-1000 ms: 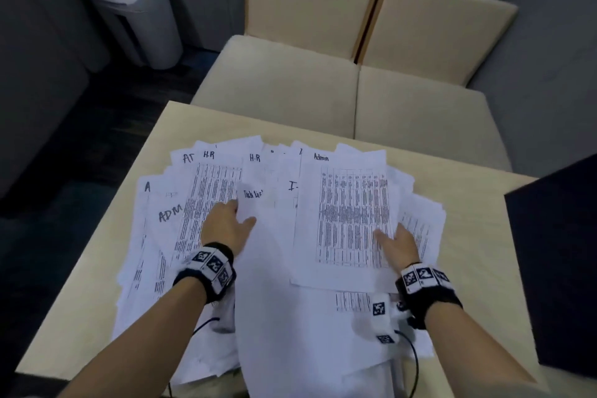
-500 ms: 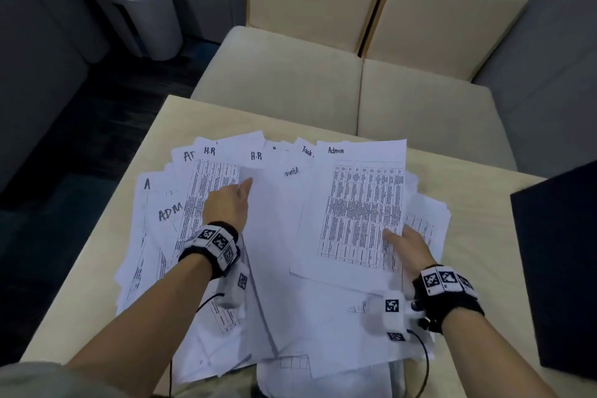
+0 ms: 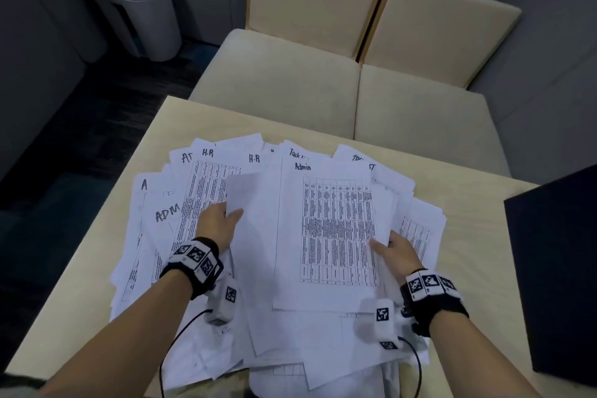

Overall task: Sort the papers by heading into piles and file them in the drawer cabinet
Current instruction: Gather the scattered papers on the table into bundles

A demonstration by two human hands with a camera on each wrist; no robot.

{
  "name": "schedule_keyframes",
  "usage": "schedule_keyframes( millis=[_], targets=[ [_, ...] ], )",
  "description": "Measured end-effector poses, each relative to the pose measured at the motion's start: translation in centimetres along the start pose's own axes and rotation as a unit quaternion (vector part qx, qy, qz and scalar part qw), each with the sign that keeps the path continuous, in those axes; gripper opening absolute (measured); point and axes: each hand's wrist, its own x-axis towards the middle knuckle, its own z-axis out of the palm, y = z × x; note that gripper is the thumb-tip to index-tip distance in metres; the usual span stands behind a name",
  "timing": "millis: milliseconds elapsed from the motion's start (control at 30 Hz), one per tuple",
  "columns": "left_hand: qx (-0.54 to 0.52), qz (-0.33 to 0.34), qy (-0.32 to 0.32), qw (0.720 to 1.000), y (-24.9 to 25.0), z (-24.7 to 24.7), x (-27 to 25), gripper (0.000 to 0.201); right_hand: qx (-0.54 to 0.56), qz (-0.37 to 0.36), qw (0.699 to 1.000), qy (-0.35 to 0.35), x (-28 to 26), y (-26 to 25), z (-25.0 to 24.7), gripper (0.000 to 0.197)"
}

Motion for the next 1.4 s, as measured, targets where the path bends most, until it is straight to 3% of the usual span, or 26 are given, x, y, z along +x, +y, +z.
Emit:
schedule_keyframes(
  millis=[133,233,300,367,467,533,600,767,833,900,967,1067,1133,1200,1267,1300,1333,1400],
  targets=[
    [0.029,0.007,-0.03,0.999,1.3,-0.7,-0.1,0.054,0.04,0.034,0.998,-0.035,-0.2,-0.5,0.3,0.031],
    [0.217,0.015,0.011,0.976,3.3,-0.8,0.4,0.066,0.028,0.033,0.999,-0.005,-0.2,-1.0,0.5,0.026],
    [0.296,0.024,0.079,0.952,4.9,-1.6,0.7,0.065,0.009,0.019,0.999,0.028,-0.2,-0.8,0.6,0.026],
    [0.316,0.048,0.126,0.939,6.3,-3.0,1.5,0.047,-0.023,0.016,0.999,0.042,0.1,-0.5,0.8,0.033],
    [0.247,0.048,0.167,0.953,7.4,-5.4,3.1,0.029,-0.078,0.012,0.995,0.064,0.2,-0.4,1.1,0.028],
    [0.184,0.043,0.178,0.966,7.3,-6.5,3.7,0.027,-0.107,0.002,0.99,0.095,0.4,-0.5,1.2,0.022],
    [0.144,0.048,0.179,0.972,7.2,-7.1,3.8,0.031,-0.117,-0.006,0.983,0.142,0.1,-0.7,1.3,0.029],
    [0.082,0.166,0.198,0.962,13.5,-8.1,-0.8,0.04,-0.105,-0.054,0.974,0.194,-0.2,-0.8,1.7,0.047],
    [0.055,0.229,0.162,0.958,17.2,-6.2,-3.9,0.027,-0.1,-0.067,0.971,0.206,-0.2,-1.0,2.0,0.047],
    [0.044,0.255,0.078,0.963,19.6,-2.2,-6.7,0.008,-0.091,-0.064,0.969,0.218,-0.3,-1.4,2.3,0.043],
    [0.045,0.225,-0.001,0.973,20.7,2.5,-8.2,0.015,-0.067,-0.062,0.973,0.214,-0.5,-1.8,2.4,0.038],
    [-0.003,0.111,-0.071,0.991,19.8,9.3,-7.6,0.024,-0.015,-0.069,0.982,0.178,-0.6,-1.8,2.0,0.036],
    [-0.082,-0.004,-0.125,0.989,18.5,12.3,-6.5,0.043,0.027,-0.064,0.986,0.153,-0.5,-1.5,1.5,0.033],
    [-0.184,-0.093,-0.2,0.958,16.9,13.8,-5.6,0.076,0.106,-0.039,0.984,0.137,-0.5,-1.1,1.2,0.036],
    [-0.202,-0.106,-0.269,0.936,15.6,14.3,-5.5,0.115,0.21,0.01,0.972,0.102,-1.0,-1.3,0.9,0.051],
    [-0.179,-0.098,-0.288,0.936,15.4,13.9,-5.8,0.121,0.236,0.022,0.968,0.089,-1.0,-1.2,0.8,0.051],
    [-0.163,-0.079,-0.285,0.941,15.2,13.3,-6.1,0.112,0.227,0.019,0.971,0.075,-1.1,-1.2,0.9,0.043],
    [-0.167,-0.029,-0.203,0.964,14.0,11.9,-5.8,0.07,0.143,-0.006,0.987,0.074,-0.7,-0.7,1.0,0.036]
  ],
)
